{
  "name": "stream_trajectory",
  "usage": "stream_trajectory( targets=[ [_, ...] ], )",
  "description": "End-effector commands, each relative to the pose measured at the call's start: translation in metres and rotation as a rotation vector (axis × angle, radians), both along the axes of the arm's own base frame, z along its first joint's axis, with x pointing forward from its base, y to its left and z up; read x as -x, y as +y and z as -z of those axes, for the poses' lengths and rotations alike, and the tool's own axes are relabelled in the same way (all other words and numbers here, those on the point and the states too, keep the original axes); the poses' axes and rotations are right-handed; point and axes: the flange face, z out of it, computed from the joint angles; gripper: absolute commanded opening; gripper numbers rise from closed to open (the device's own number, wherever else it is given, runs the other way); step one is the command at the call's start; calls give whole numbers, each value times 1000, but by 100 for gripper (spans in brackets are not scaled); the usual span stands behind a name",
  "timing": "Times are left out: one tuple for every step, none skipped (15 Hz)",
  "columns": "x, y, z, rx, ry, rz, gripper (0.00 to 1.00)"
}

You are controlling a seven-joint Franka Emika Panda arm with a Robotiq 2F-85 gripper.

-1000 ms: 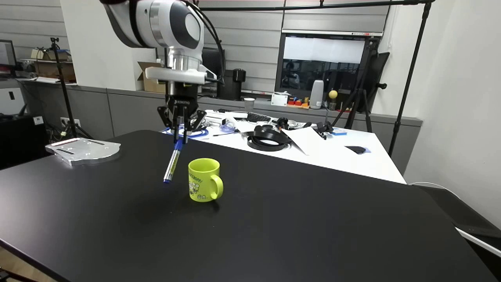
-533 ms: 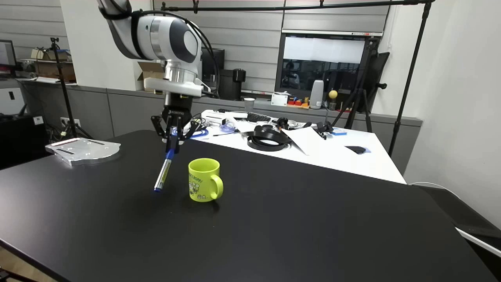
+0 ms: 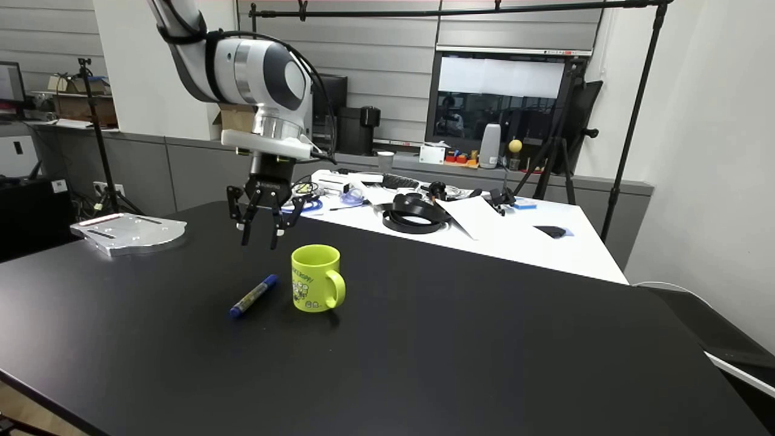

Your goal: Remove the marker from the mug and put it on the table

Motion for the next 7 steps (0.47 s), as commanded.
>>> stream_trajectory(
  targets=[
    [-6,-2,-4,4,18,2,81],
    [-6,-3,-7,7,10,1,89],
    [-5,-4,-10,7,4,-2,95],
    [-4,-4,-14,9,-1,-2,99],
    [-3,-5,-19,15,-12,-12,100],
    [-2,-6,-26,22,-25,-24,100],
    [-1,-7,-32,29,-37,-34,100]
  ],
)
